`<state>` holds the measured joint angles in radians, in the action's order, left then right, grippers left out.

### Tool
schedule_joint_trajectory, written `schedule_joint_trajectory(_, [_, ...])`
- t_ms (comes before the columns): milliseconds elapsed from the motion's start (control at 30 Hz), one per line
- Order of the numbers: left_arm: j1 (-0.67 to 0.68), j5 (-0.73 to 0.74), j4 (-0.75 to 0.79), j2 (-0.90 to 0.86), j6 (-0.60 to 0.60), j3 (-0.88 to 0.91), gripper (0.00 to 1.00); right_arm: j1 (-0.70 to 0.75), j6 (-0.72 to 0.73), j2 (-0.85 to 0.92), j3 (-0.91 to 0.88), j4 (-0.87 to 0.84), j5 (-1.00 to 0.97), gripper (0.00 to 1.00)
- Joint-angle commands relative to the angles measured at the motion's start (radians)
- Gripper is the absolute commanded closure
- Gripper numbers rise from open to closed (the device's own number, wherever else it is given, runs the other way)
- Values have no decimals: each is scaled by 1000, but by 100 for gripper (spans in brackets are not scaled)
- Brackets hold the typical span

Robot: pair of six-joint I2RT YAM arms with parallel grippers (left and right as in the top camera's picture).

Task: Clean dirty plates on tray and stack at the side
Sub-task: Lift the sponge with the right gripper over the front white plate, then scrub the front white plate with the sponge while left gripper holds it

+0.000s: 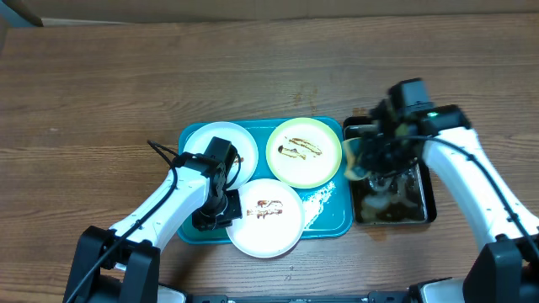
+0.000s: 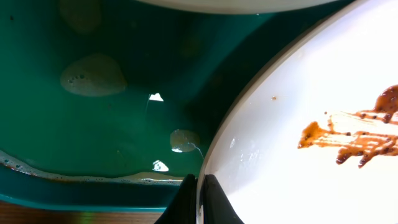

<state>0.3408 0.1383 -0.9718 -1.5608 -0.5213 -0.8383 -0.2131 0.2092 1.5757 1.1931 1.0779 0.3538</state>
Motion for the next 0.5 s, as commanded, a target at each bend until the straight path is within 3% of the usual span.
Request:
schedule_joint_trajectory(0, [7, -6, 5, -10, 1, 6, 96, -127, 5, -12, 7, -15, 104, 96])
schedule_joint_trajectory(233, [7, -6, 4, -10, 1, 6, 96, -394, 177, 4, -15, -158, 66, 96])
schedule_joint_trajectory(467, [7, -6, 4, -10, 1, 6, 96, -550, 357, 98, -15, -308, 57, 96])
